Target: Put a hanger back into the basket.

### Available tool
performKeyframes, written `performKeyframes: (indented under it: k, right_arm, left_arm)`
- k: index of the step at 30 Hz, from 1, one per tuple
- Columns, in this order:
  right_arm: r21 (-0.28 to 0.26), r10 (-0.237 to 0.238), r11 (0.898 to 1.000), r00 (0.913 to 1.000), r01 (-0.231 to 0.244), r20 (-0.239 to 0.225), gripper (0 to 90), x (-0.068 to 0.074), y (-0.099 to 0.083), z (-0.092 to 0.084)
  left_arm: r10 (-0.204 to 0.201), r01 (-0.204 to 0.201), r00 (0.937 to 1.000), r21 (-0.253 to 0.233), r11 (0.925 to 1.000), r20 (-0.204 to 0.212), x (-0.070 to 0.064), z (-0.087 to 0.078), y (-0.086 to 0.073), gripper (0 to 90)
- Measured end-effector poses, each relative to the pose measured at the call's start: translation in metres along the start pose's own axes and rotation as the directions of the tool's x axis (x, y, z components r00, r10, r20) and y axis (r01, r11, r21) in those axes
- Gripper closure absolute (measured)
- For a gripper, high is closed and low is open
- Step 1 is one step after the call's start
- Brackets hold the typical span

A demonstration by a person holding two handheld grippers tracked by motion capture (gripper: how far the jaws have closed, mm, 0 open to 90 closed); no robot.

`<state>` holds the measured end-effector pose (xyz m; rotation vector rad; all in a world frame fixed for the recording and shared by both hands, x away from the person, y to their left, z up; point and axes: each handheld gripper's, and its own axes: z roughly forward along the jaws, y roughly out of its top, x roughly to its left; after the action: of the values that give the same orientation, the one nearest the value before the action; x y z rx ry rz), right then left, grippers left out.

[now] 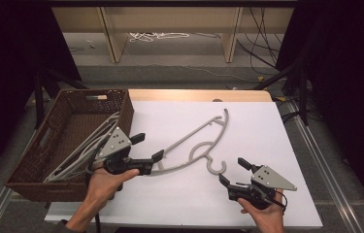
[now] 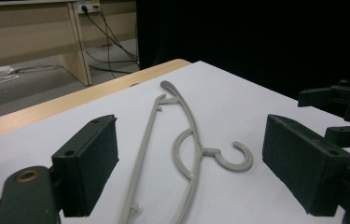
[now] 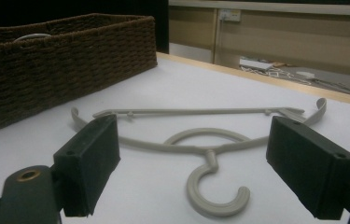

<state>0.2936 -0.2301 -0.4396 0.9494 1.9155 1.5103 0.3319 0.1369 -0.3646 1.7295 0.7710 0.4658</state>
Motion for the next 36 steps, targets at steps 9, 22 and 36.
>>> performKeyframes:
  k: [9,22,36]
  right_arm:
    - [0.001,-0.004,1.0,1.0,0.004,0.005,18.2,-0.002,0.001,-0.003]
    - [0.004,-0.006,1.0,1.0,0.006,-0.001,18.2,-0.001,0.001,-0.003]
    - [0.009,0.003,1.0,1.0,-0.003,-0.001,18.2,0.001,0.002,-0.004]
  left_arm:
    - [0.0,0.0,1.0,-0.007,1.0,0.009,-0.011,0.014,-0.019,17.5]
    - [0.015,-0.019,0.9984,0.066,0.9977,0.055,-0.025,0.031,-0.038,17.5]
    - [0.163,-0.197,0.9769,0.282,0.939,0.138,-0.028,0.093,-0.053,18.0]
